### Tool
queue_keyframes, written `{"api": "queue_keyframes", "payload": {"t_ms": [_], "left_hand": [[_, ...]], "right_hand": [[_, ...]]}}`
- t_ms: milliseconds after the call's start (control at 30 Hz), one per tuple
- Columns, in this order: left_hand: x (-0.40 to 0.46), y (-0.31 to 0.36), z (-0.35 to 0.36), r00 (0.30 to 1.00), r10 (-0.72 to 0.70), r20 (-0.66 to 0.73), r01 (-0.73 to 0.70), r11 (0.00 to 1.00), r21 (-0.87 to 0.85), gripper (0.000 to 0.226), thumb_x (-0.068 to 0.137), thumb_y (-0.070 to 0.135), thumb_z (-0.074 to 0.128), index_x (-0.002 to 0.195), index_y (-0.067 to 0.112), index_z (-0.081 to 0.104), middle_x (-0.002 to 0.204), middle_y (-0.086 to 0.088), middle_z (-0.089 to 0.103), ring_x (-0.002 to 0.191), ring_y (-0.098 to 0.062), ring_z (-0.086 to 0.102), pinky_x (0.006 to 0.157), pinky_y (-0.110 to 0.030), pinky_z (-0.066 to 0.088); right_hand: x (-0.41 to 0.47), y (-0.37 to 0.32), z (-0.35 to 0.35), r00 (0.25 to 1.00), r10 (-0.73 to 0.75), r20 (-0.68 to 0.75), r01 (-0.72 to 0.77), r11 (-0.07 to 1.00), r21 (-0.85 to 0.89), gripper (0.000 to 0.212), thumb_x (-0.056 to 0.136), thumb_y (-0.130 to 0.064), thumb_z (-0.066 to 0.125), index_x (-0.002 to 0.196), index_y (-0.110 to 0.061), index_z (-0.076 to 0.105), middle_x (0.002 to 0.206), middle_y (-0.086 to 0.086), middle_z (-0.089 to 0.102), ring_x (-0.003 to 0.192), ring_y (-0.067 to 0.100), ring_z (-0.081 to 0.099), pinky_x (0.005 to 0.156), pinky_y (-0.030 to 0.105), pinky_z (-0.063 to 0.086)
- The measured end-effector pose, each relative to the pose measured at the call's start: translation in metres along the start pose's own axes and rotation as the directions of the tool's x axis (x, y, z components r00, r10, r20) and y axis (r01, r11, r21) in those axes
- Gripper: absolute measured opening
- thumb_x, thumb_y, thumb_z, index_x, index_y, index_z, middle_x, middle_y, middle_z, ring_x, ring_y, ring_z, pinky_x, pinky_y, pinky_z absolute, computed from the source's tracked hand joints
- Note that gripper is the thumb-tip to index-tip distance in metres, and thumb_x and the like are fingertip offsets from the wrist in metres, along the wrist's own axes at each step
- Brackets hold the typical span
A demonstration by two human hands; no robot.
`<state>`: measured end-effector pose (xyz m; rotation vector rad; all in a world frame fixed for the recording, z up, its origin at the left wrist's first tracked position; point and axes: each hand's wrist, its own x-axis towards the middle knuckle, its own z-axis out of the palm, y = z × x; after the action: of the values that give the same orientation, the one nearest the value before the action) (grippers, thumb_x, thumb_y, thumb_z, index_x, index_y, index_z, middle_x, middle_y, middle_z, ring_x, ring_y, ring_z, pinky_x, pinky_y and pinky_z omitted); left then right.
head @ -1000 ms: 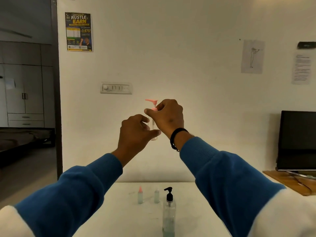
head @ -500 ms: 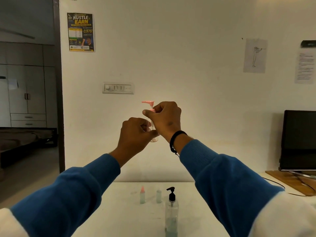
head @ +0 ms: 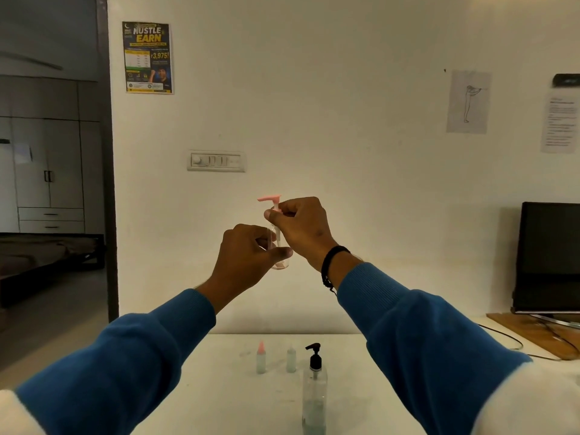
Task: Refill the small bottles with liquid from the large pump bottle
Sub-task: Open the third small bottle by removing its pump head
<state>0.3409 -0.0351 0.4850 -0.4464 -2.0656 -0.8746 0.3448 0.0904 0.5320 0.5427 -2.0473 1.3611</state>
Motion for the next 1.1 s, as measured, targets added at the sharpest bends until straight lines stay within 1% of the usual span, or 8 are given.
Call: {"api": "queue_keyframes", "payload": {"t_ms": [167,333,533,633,700,800,933,1100], "left_hand": [[0.002,0.003,0.000,0.999,-0.006,-0.045,0.006,1.000,0.016,0.023,0.080,0.036,0.084,0.074,0.018,0.070,0.060,0.015,0.059,0.055,-0.004,0.057,0.058,-0.011,0.033],[0.001,0.004,0.002,0.997,-0.019,-0.076,0.020,1.000,0.013,0.014,0.081,0.019,0.081,0.087,0.007,0.079,0.067,0.004,0.068,0.059,-0.009,0.061,0.059,-0.014,0.037],[-0.001,0.004,0.002,0.995,-0.044,-0.089,0.045,0.999,0.004,0.008,0.082,0.013,0.078,0.088,0.008,0.079,0.068,0.005,0.067,0.060,-0.008,0.061,0.061,-0.016,0.041],[-0.001,0.009,0.004,0.995,-0.038,-0.094,0.038,0.999,0.001,0.005,0.087,0.015,0.076,0.082,0.013,0.074,0.066,0.005,0.064,0.059,-0.008,0.059,0.061,-0.016,0.040],[0.000,0.010,0.004,0.995,-0.023,-0.092,0.024,1.000,0.008,0.008,0.088,0.017,0.075,0.088,0.010,0.077,0.070,0.003,0.066,0.061,-0.010,0.060,0.062,-0.015,0.041],[0.001,0.008,0.004,0.996,0.000,-0.085,0.003,1.000,0.027,0.008,0.085,0.014,0.075,0.090,0.009,0.079,0.073,0.000,0.073,0.065,-0.013,0.065,0.066,-0.023,0.051],[0.000,0.006,0.005,0.996,-0.018,-0.092,0.020,1.000,0.023,0.013,0.081,0.010,0.074,0.093,0.008,0.081,0.075,-0.001,0.075,0.066,-0.014,0.067,0.068,-0.026,0.053],[-0.002,0.010,0.007,0.997,0.000,-0.074,0.003,1.000,0.031,0.007,0.085,0.014,0.075,0.086,0.008,0.078,0.067,0.002,0.069,0.060,-0.012,0.062,0.062,-0.017,0.043]], "right_hand": [[-0.006,0.004,0.012,0.994,0.041,-0.105,-0.031,0.994,0.100,0.028,0.085,-0.032,0.083,0.103,-0.018,0.067,0.094,-0.004,0.071,0.083,0.008,0.066,0.073,0.015,0.050],[-0.012,0.005,0.021,0.979,0.053,-0.198,-0.024,0.989,0.144,0.019,0.090,-0.026,0.078,0.099,-0.015,0.064,0.086,-0.006,0.069,0.079,0.007,0.066,0.067,0.012,0.047],[-0.013,0.005,0.027,0.981,0.052,-0.188,-0.016,0.982,0.190,0.016,0.100,-0.022,0.062,0.102,-0.010,0.072,0.092,-0.001,0.072,0.085,0.013,0.067,0.079,0.026,0.056],[-0.017,0.005,0.028,0.969,0.044,-0.244,0.005,0.980,0.197,0.025,0.096,-0.032,0.071,0.112,-0.016,0.062,0.094,-0.011,0.064,0.080,0.003,0.061,0.071,0.009,0.047],[-0.017,0.006,0.027,0.960,0.036,-0.278,0.018,0.981,0.191,0.025,0.094,-0.033,0.073,0.107,-0.020,0.057,0.091,-0.014,0.062,0.078,0.003,0.060,0.069,0.007,0.044],[-0.015,0.006,0.028,0.954,0.020,-0.299,0.035,0.984,0.177,0.012,0.099,-0.028,0.068,0.100,-0.018,0.061,0.092,-0.005,0.070,0.084,0.010,0.066,0.077,0.018,0.054],[-0.014,0.008,0.028,0.964,0.048,-0.261,0.004,0.981,0.195,0.020,0.103,-0.023,0.059,0.103,-0.009,0.073,0.093,0.002,0.074,0.088,0.016,0.070,0.085,0.033,0.060],[-0.018,0.011,0.024,0.959,0.024,-0.283,0.024,0.986,0.165,0.032,0.094,-0.037,0.073,0.117,-0.017,0.062,0.098,-0.007,0.068,0.083,0.007,0.065,0.076,0.018,0.055]]}}
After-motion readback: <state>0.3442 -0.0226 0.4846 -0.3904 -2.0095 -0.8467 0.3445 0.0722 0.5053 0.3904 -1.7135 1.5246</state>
